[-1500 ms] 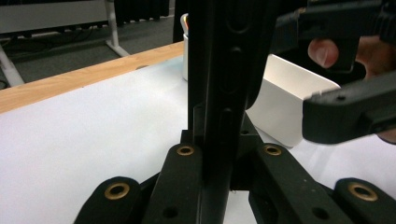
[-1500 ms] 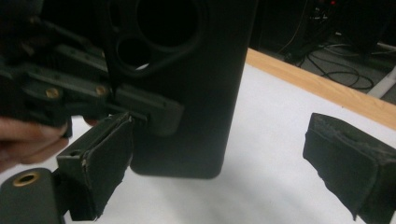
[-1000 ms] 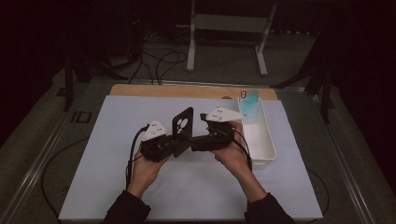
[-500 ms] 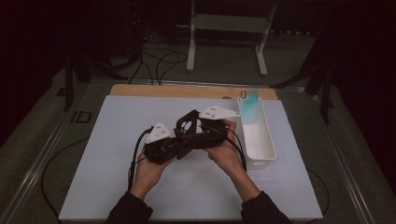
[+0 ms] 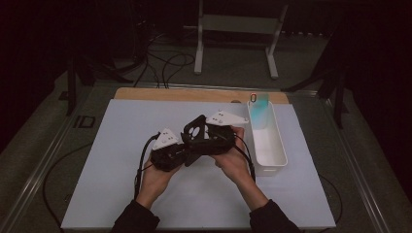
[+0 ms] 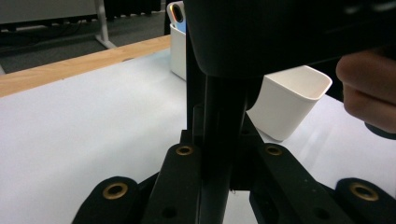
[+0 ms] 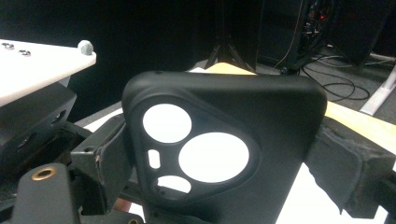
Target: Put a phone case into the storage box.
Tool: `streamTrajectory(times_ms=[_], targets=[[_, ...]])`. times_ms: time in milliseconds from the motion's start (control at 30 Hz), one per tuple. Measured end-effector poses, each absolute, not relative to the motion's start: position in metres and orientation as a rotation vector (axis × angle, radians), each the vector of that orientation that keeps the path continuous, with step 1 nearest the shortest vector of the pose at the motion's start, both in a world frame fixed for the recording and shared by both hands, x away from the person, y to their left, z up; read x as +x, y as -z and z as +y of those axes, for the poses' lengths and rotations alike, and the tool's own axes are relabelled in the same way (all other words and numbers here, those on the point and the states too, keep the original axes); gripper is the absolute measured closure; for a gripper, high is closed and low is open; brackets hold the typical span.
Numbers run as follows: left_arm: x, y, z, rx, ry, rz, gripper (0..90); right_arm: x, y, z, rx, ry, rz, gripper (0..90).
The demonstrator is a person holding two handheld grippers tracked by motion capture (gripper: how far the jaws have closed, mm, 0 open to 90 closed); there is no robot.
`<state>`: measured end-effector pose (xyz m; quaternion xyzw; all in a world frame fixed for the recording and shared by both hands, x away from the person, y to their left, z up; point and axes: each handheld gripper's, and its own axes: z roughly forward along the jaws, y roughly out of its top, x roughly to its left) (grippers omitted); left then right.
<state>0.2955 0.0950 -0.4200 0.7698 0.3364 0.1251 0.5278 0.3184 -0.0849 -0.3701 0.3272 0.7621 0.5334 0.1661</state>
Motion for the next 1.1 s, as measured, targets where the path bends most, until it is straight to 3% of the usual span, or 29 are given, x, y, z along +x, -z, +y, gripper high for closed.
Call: streamTrajectory(times_ms=[100,400,433,667,933,1100], targets=[[0.295,0.420,0.095,1.842,-0.298,0.800,80.5,0.317,0.370,-0.084,0.911,-1.508,2.177,14.4],[0.295,0.420,0.100,1.831,-0.318,0.828,42.3,0.317,0.369,-0.085,0.910,-1.501,2.169,14.3],[0.295,0.420,0.101,1.832,-0.335,0.839,42.3,0.317,0.369,-0.085,0.912,-1.501,2.167,14.3],[0.293,0.421,0.104,1.829,-0.411,0.890,17.4,0.317,0.370,-0.085,0.916,-1.496,2.166,14.3],[0.290,0.423,0.111,1.842,-0.468,0.900,3.2,0.319,0.371,-0.088,0.923,-1.489,2.162,14.2],[0.288,0.424,0.118,1.839,-0.484,0.904,0.9,0.319,0.372,-0.089,0.930,-1.486,2.158,14.2]])
